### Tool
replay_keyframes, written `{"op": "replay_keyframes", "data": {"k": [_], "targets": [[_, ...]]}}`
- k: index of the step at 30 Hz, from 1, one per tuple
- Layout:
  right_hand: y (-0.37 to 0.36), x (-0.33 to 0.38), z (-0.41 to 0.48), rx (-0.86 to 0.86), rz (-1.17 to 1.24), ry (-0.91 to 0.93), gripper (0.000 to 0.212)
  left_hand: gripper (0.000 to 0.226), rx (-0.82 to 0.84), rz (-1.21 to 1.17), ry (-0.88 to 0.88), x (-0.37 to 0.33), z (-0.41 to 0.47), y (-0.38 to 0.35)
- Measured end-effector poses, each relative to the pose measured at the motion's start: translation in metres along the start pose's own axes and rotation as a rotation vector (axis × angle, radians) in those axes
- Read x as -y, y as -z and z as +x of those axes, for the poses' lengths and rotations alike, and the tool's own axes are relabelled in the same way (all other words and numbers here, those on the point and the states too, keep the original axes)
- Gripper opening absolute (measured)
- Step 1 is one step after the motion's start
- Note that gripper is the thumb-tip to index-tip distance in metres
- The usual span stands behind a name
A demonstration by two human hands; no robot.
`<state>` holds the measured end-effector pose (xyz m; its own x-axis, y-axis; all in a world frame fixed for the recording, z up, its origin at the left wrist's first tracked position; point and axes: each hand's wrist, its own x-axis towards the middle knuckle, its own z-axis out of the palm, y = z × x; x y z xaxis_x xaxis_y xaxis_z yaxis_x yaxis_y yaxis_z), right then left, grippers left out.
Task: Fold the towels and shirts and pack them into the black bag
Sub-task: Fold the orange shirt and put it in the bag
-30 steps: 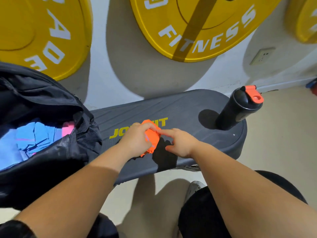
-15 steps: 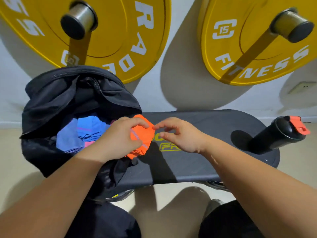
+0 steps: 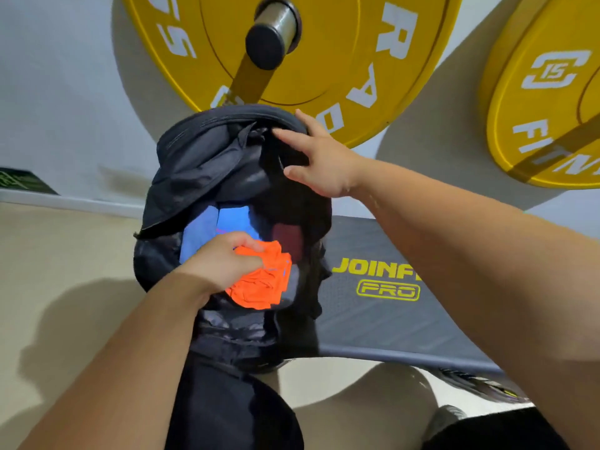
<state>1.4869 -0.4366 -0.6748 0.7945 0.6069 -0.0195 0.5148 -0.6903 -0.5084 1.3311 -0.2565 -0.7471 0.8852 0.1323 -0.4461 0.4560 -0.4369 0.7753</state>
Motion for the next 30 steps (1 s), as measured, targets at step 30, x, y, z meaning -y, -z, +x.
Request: {"op": "replay_keyframes", "data": {"k": [30], "targets": [[0.003, -0.039, -0.018, 0.004, -0.167, 0.063, 0.094, 0.041, -0.053, 0.099, -0.101, 0.006, 0.109, -0.029]]}}
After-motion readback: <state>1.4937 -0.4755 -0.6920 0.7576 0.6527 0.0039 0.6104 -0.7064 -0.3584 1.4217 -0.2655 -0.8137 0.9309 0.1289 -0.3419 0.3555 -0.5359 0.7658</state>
